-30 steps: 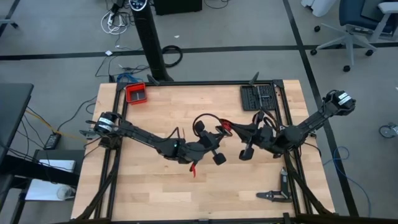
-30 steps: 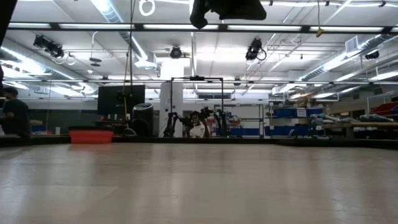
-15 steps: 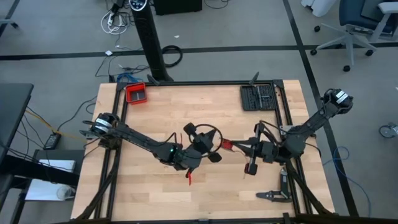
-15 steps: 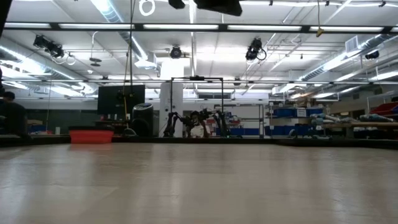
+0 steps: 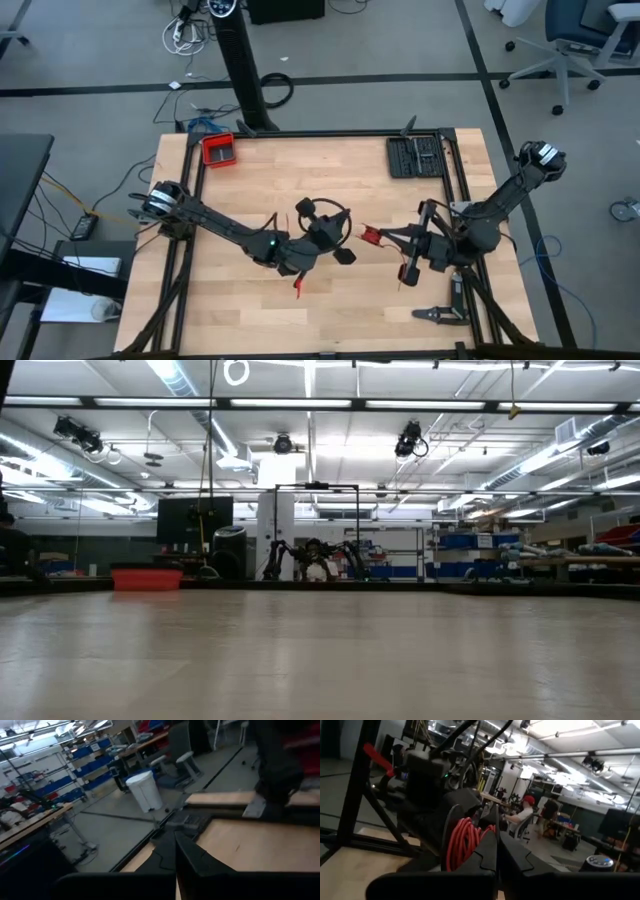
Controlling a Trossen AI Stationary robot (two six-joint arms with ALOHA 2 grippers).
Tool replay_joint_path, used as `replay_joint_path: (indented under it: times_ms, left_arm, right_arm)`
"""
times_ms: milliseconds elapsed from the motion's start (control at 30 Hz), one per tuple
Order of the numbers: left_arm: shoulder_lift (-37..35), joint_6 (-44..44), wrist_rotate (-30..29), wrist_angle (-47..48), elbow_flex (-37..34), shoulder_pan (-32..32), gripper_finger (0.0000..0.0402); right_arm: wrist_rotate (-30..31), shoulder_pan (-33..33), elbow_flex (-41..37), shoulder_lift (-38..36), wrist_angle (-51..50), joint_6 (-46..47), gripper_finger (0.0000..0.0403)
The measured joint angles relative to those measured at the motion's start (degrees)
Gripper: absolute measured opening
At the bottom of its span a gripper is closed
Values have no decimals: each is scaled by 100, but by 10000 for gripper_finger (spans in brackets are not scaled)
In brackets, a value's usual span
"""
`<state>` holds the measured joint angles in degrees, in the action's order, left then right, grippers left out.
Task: Coil cords
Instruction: Coil the red wire onto the spool
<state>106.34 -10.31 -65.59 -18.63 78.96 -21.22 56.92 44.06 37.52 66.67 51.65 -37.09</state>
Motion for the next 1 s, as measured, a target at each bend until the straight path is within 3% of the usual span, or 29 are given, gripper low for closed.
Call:
replay_joint_path:
  times_ms: [167, 400, 600, 800, 1000]
  left_arm:
    - [-2, 8, 962, -503, 0, -21, 0]
    - [0, 863, 2696, -600, 0, 88, 0]
    - [110, 2140, 3822, -958, -2, 402, 4]
    - [215, 3023, 3806, -1338, 2, 509, 49]
    - [360, 3360, 3797, -1400, 4, 583, 101]
  right_arm:
    - [-63, 71, -249, 0, 762, -539, 1]
    - [92, 67, -924, -2, 3062, -2060, 1]
    - [50, -161, -977, 19, 3125, -2919, 1]
    - [65, -378, -977, 33, 2678, -3221, 1]
    - [143, -541, -977, 33, 2615, -3254, 1]
